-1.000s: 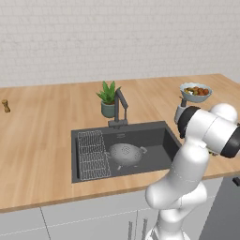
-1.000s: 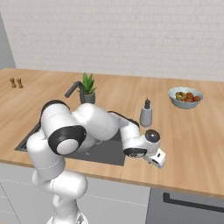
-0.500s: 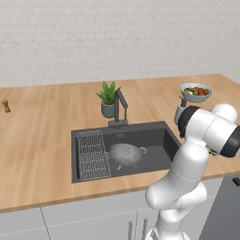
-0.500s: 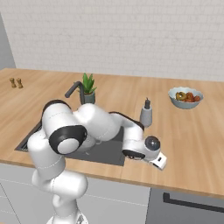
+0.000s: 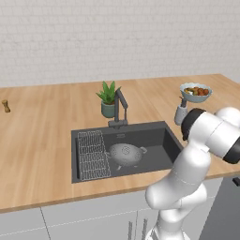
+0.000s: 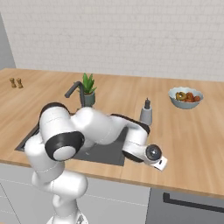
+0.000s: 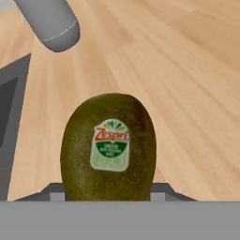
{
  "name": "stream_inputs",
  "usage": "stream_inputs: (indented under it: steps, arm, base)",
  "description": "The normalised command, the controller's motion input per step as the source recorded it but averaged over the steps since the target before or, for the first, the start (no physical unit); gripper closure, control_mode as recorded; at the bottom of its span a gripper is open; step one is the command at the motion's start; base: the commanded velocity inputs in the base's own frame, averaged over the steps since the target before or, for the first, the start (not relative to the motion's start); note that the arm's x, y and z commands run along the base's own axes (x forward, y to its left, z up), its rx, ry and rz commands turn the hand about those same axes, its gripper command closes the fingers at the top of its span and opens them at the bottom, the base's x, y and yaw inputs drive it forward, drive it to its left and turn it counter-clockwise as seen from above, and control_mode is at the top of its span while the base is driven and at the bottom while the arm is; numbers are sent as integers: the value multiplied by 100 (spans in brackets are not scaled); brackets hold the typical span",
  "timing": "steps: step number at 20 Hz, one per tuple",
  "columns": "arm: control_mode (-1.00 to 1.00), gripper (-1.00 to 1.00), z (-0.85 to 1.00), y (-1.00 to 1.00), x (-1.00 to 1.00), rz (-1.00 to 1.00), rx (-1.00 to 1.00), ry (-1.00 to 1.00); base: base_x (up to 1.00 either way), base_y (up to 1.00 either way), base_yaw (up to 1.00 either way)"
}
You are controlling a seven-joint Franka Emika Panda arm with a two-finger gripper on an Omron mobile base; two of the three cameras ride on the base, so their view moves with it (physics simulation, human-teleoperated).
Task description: Put the colander in the sink, put the kiwi in the colander, and turn on the sink faucet and pour water over the colander.
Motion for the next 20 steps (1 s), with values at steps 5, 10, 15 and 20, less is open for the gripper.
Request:
stream_inputs:
  steps: [5,10,15,20]
  arm:
    - [-100,100,50,13,-15,35,-4,-17]
    - [-100,100,53,21,-8,57,-12,-1]
    - [-100,100,79,26,0,60,-9,0]
    - [-100,100,51,53,0,56,-11,0]
  base:
    - [0,0,0]
    - [0,0,0]
    - [0,0,0]
    - [0,0,0]
